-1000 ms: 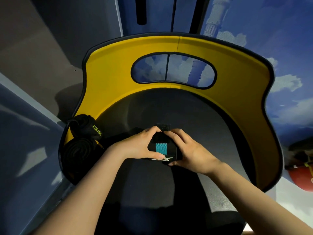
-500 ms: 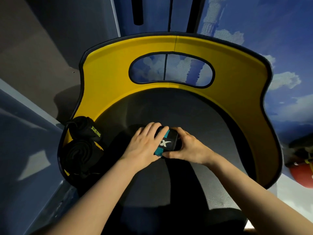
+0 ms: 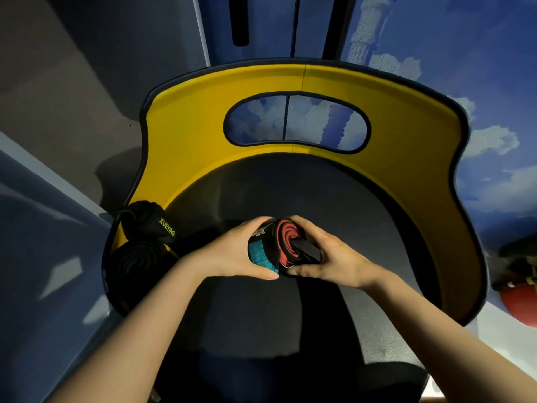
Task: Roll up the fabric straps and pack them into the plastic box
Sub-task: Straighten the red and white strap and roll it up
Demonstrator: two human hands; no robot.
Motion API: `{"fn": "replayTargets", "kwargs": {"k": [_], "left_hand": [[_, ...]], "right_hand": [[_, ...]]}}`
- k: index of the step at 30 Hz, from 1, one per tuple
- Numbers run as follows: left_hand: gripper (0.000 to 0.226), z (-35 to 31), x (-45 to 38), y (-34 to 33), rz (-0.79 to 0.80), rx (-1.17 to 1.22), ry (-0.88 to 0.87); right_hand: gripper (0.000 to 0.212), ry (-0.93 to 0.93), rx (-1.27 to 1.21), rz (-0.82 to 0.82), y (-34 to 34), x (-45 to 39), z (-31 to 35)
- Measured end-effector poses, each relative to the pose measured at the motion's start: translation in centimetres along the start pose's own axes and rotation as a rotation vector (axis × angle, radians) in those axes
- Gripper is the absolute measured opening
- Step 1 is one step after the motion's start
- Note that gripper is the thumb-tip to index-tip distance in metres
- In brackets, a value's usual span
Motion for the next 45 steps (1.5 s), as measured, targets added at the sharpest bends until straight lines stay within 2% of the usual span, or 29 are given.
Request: {"fn": "replayTargets", "kwargs": {"k": [3,6,12,18,22,29,36,41,45], "left_hand": [[0.080,-0.1,0.4,0.4,0.073,0.112,0.014],[0.077,-0.1,1.0,0.3,0.142,0.216,0.021],[0.092,-0.8,2.2,0.5,0.254,0.314,-0.029],[0.082,-1.4,2.7,2.0,0.147,0.208,-0.009],[0.087,-0.9,3.1,3.9,-0.079,0.090,-0.009],[0.096,-0.8,4.4,5.8,-0.374,-0.087,-0.049],[0.090,2.4,4.9,7.5,-0.261,-0.158,0.058],[0.096,4.7,5.7,9.3,-0.335,-0.299,0.159],[0.099,4.8,5.9,9.4,-0.413,-0.373,0.167]], "right_hand": [[0.088,0.028,-0.152,-0.001,-0.3,0.0,1.0],[0.096,0.066,-0.179,0.026,-0.4,-0.1,1.9],[0.083,0.071,-0.146,-0.074,0.4,-0.2,2.9],[0.076,0.075,-0.088,-0.199,0.9,-0.7,3.6],[0.068,0.063,-0.058,-0.325,1.0,-1.3,3.8],[0.066,0.029,0.037,-0.377,-1.2,-3.1,3.7],[0.058,0.101,0.098,-0.196,-4.8,-5.7,4.1],[0.055,0.150,0.180,-0.162,-7.5,-9.5,4.4],[0.054,0.155,0.197,-0.176,-8.3,-10.5,3.7]]}}
Point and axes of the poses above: each hand's wrist, its own x-axis away from the middle knuckle, its own y-axis out of the back of the hand, z = x × y, the point moved 7 cm from there along -x, towards the middle knuckle, and after that the axes turned 15 degrees about y, right-handed, at the moved point
